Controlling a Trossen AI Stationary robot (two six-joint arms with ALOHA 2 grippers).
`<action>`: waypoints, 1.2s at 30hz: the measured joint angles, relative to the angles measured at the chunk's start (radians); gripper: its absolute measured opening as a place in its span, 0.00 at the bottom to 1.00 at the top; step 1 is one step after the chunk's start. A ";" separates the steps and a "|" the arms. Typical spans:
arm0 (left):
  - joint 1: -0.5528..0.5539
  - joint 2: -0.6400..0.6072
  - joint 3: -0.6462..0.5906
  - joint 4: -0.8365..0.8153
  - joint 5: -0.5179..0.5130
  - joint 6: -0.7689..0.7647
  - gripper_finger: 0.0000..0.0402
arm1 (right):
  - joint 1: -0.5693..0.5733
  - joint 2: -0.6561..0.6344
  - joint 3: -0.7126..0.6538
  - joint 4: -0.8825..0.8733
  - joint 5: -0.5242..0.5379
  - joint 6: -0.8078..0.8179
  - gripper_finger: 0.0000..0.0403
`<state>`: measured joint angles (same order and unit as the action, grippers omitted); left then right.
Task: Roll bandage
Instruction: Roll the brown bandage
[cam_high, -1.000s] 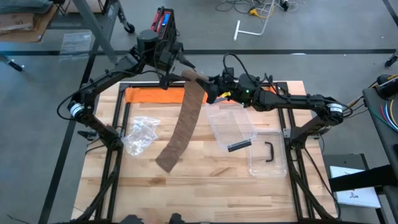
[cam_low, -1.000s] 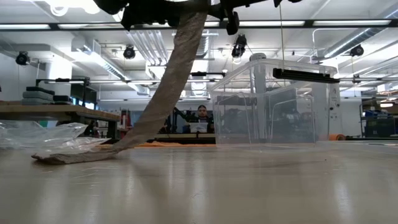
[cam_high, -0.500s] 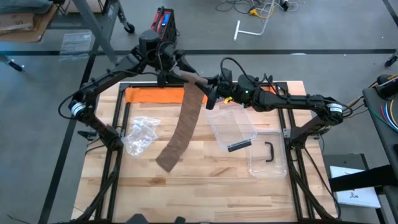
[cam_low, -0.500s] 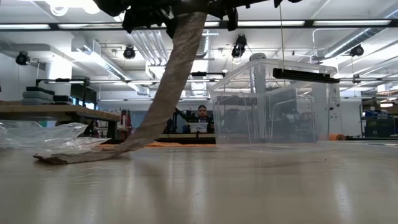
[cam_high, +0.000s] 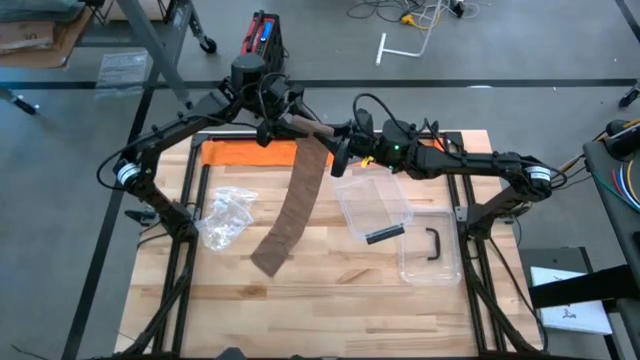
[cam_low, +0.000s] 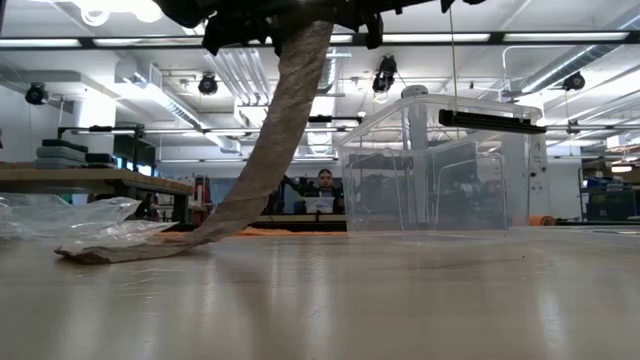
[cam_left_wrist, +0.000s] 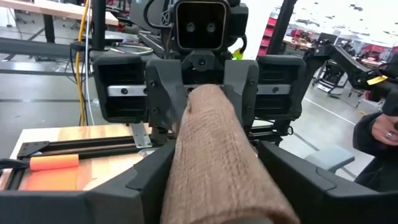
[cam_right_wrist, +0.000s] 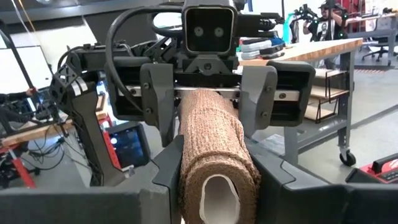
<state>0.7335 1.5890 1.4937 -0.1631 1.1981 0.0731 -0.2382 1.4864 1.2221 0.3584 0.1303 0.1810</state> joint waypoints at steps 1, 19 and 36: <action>-0.002 0.000 0.000 -0.001 0.000 -0.002 0.50 | 0.000 0.000 0.000 -0.002 0.000 0.000 0.28; -0.016 0.000 0.000 -0.020 -0.011 0.052 0.27 | 0.001 0.000 0.000 -0.010 0.000 0.082 0.28; -0.013 -0.005 0.037 0.002 -0.020 0.664 0.26 | 0.005 -0.013 0.000 0.024 -0.003 0.485 0.70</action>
<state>0.7208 1.5845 1.5311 -0.1612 1.1783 0.7371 -0.2337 1.4735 1.2217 0.3825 0.1269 0.6663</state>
